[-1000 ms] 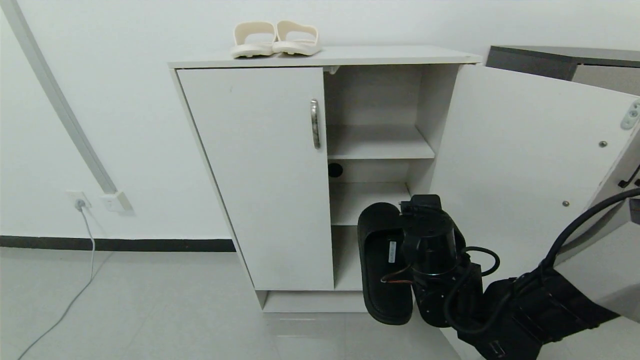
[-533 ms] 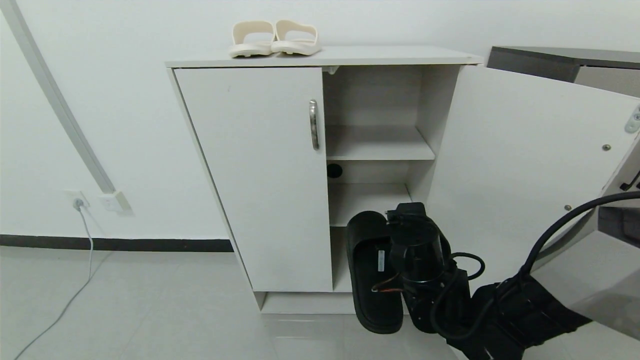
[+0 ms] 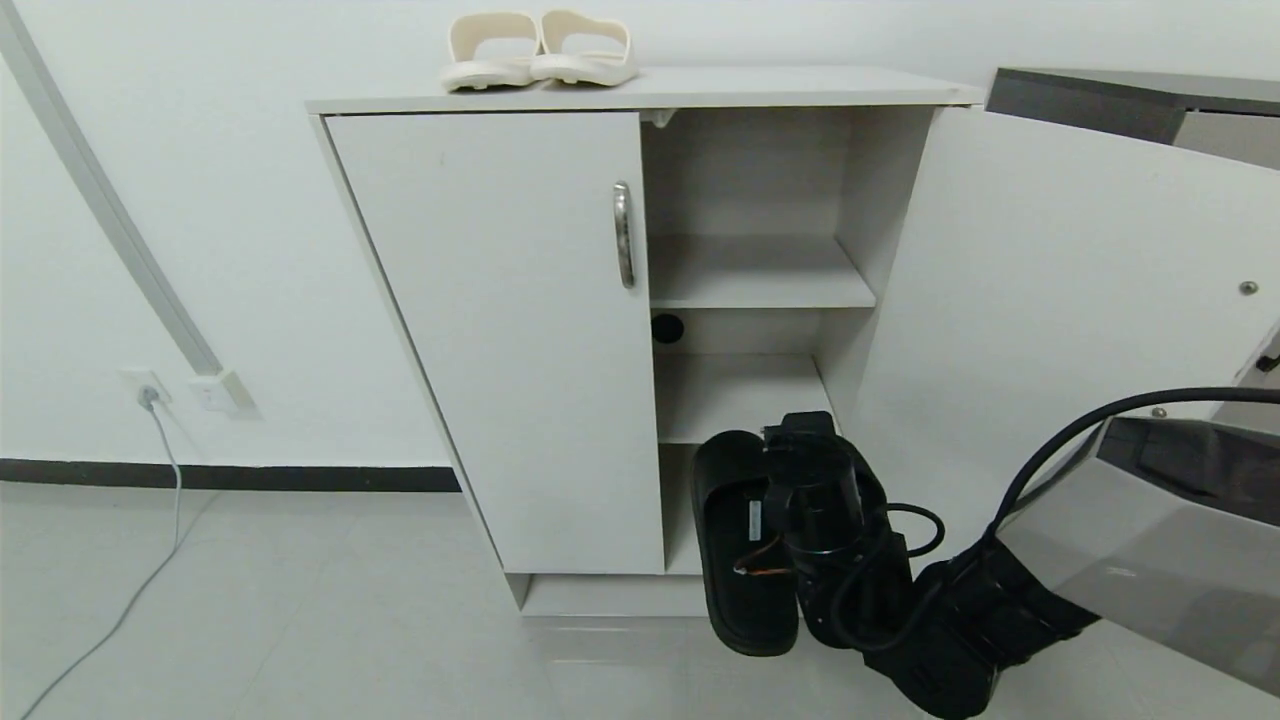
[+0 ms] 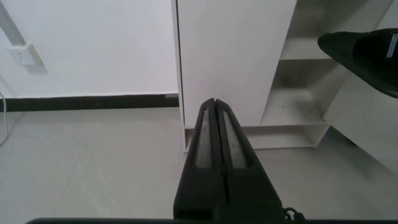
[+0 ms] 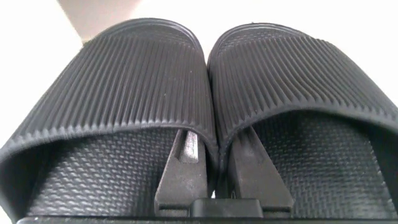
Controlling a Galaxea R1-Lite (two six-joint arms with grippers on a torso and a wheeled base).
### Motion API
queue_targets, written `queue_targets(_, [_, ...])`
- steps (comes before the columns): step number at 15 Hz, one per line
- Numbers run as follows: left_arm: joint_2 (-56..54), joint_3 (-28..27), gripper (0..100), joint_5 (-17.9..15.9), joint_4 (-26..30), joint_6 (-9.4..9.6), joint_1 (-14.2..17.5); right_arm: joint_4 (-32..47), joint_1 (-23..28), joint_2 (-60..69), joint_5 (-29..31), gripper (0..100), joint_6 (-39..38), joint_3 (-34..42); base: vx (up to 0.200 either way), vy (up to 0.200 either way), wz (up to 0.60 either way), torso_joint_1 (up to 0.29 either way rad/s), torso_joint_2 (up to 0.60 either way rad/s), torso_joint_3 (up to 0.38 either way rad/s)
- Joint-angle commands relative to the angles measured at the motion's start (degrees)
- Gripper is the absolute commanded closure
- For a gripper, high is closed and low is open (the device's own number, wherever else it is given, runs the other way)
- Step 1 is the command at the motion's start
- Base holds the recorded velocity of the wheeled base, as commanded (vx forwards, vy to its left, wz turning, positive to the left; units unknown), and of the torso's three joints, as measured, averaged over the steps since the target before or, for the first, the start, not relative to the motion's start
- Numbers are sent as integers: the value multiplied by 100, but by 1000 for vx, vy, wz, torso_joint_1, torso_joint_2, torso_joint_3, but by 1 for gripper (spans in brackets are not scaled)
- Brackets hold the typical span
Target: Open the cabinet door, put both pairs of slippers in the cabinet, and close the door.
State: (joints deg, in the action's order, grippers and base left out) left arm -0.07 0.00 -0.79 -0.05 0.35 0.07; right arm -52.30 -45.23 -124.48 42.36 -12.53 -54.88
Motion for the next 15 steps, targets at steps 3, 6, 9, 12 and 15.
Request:
queue_targets(3, [7,0,100,0,-4,0,1,0,5,-68,-9,100,14,-14,0,0,0,1,1,-188])
queue_targets(6, [7,0,100,0,-4,0,1,0,5,-103,0,100,23,-40,0,0,0,4,4,-196])
queue_targets(9, [7,0,100,0,-4,0,1,-26,5,-85,18,100,32,-31,0,0,0,2,2,-198])
queue_targets(12, [7,0,100,0,-4,-9,1,-756,-30,20,26,100,427,311,0,0,0,1,6,-115])
queue_targets(15, [7,0,100,0,-4,-9,1,-2206,5,11,35,100,1332,786,0,0,0,0,0,0])
